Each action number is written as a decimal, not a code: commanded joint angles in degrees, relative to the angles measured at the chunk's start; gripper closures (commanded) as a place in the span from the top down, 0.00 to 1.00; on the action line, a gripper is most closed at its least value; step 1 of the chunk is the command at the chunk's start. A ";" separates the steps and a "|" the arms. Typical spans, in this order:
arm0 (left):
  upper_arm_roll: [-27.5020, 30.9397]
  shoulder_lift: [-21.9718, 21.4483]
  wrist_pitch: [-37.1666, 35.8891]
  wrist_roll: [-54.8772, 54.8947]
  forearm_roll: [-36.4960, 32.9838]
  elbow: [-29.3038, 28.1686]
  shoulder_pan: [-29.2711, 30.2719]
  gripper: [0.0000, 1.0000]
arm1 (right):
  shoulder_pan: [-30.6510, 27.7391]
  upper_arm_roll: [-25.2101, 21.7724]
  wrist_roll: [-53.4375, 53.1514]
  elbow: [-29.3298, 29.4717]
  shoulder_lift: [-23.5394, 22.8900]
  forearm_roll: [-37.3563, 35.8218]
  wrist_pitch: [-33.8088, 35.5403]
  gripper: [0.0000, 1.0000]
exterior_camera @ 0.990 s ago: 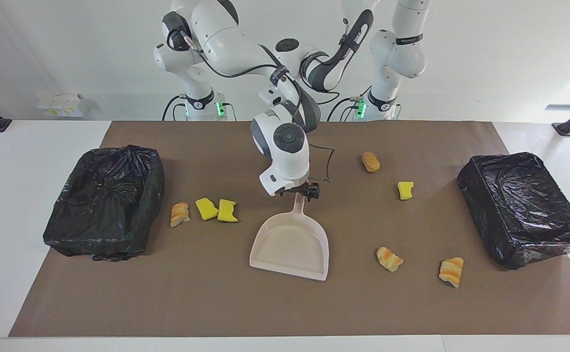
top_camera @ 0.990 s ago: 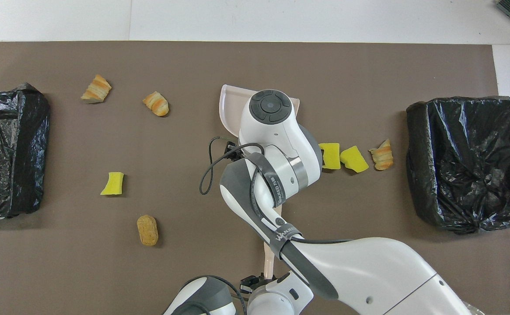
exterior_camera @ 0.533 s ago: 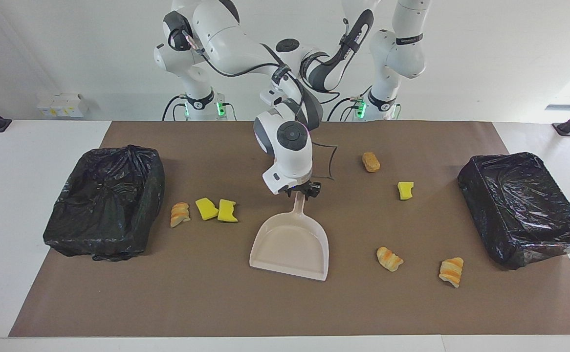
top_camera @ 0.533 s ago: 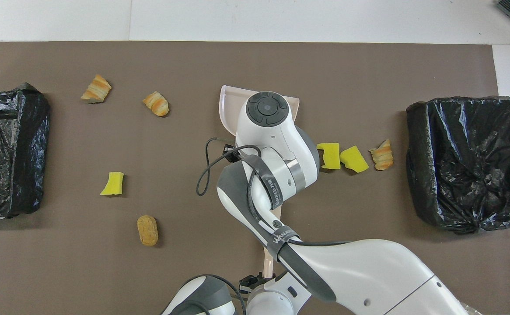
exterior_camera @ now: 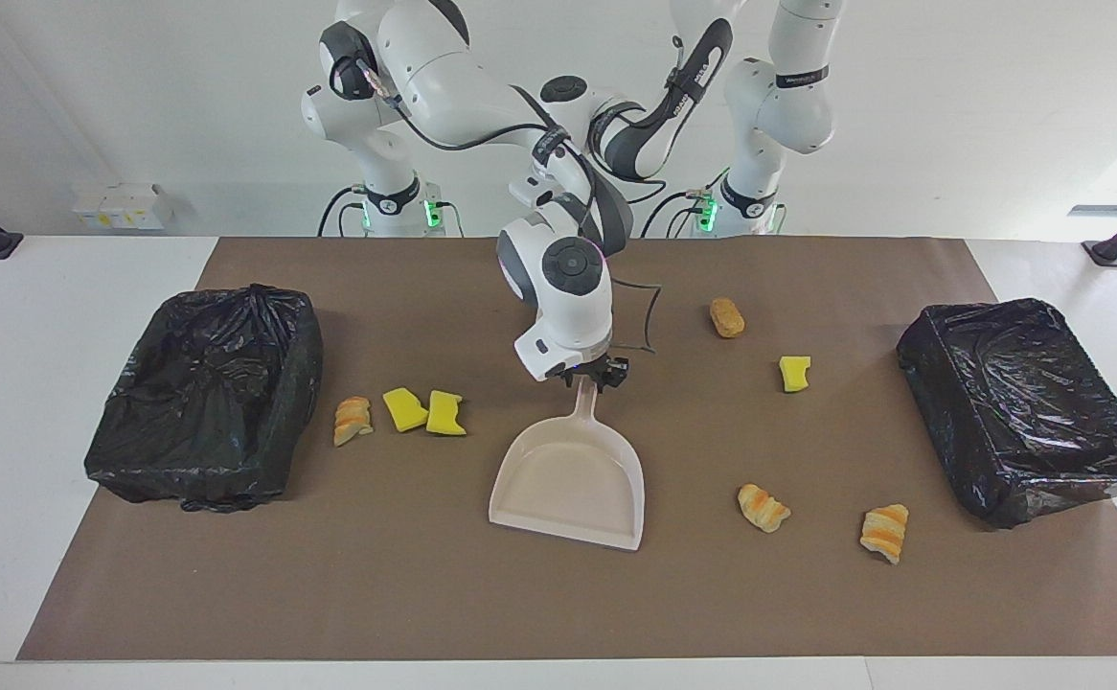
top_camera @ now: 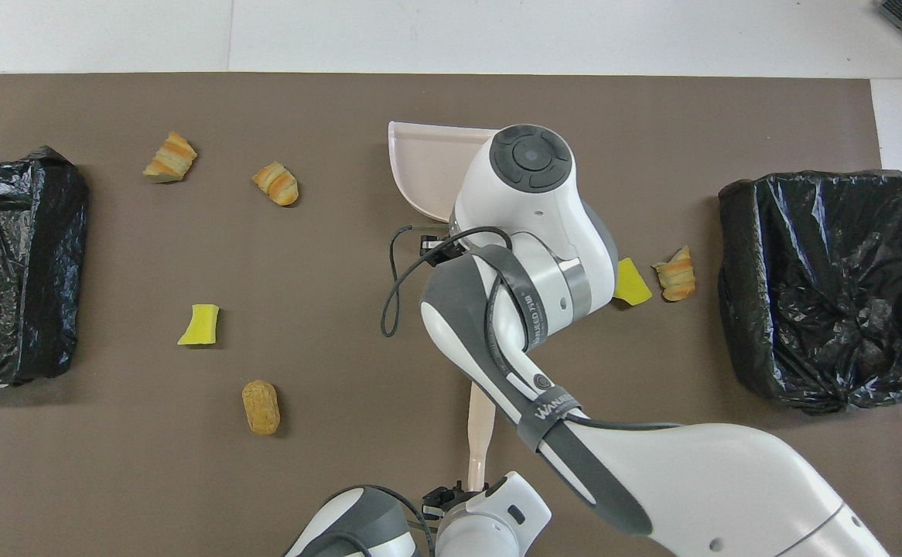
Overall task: Sweep and dump trash in bin
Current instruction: 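Grasp the brush with the left gripper while the right gripper positions the dustpan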
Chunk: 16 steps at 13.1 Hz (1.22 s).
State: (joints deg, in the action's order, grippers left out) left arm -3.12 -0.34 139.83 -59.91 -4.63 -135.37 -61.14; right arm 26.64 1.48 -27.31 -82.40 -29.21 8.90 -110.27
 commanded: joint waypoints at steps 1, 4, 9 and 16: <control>0.57 -1.33 0.62 -1.26 -1.17 -0.94 -0.47 0.39 | -2.73 0.28 10.30 -1.27 3.45 -2.29 3.72 0.00; 0.57 -1.68 0.71 -1.26 -1.17 -0.77 -0.47 0.39 | -4.49 0.28 25.50 -1.53 5.21 -10.28 8.83 0.00; 1.01 -2.55 -1.03 -1.00 -1.17 -0.51 -0.04 0.00 | -7.03 0.37 46.17 -5.83 7.32 -18.57 9.81 0.00; 1.28 -11.43 -15.71 3.81 -1.17 1.34 14.34 0.00 | -10.02 0.46 82.97 -6.63 7.24 -19.54 8.67 0.00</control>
State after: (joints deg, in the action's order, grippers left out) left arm -1.40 -8.93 126.84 -59.13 -4.98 -133.55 -52.19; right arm 17.78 1.36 46.13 -86.49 -23.93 -9.89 -100.24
